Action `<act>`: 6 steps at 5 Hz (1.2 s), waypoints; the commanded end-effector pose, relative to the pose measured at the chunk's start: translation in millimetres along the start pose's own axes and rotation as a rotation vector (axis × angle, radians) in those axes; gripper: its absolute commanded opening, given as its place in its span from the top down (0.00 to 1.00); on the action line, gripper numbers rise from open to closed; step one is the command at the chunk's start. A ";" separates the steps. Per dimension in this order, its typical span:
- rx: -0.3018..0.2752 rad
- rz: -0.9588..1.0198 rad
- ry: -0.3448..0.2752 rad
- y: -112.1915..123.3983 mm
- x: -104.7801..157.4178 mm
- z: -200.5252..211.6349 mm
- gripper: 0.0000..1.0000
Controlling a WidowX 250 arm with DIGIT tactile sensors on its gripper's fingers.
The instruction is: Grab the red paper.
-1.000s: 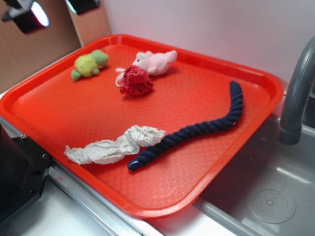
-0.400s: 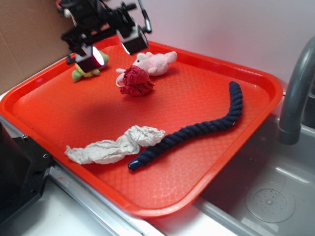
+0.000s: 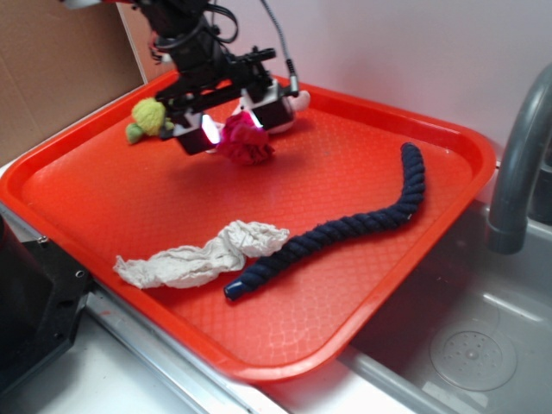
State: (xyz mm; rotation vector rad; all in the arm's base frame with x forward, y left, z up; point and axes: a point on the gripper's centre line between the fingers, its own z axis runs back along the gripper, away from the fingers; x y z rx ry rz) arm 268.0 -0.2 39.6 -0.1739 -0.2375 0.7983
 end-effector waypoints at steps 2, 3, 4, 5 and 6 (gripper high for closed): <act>0.071 -0.005 0.022 -0.6 6.4 -18.4 1.00; 0.062 -0.019 0.024 -2.3 1.5 0.3 1.00; 0.059 -0.118 0.082 -8.1 -3.3 40.9 1.00; 0.090 -0.338 0.197 -11.6 -7.8 83.9 1.00; 0.131 -0.528 0.212 -11.1 -24.1 121.2 1.00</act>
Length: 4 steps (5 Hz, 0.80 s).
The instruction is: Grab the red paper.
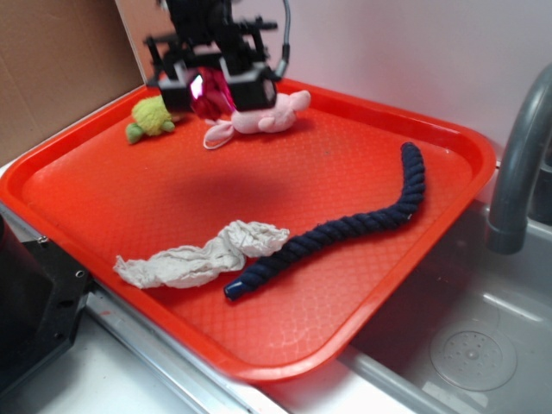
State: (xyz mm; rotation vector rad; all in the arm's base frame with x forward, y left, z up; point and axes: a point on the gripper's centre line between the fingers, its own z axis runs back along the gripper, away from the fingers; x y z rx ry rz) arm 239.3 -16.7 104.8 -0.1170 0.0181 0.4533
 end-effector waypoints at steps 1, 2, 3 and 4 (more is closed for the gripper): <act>0.048 -0.252 -0.079 9.2 -39.6 79.1 1.00; 0.030 -0.268 -0.109 23.0 -62.8 99.4 1.00; 0.019 -0.223 -0.147 28.3 -71.5 96.6 1.00; 0.015 -0.142 -0.074 34.5 -58.3 97.2 1.00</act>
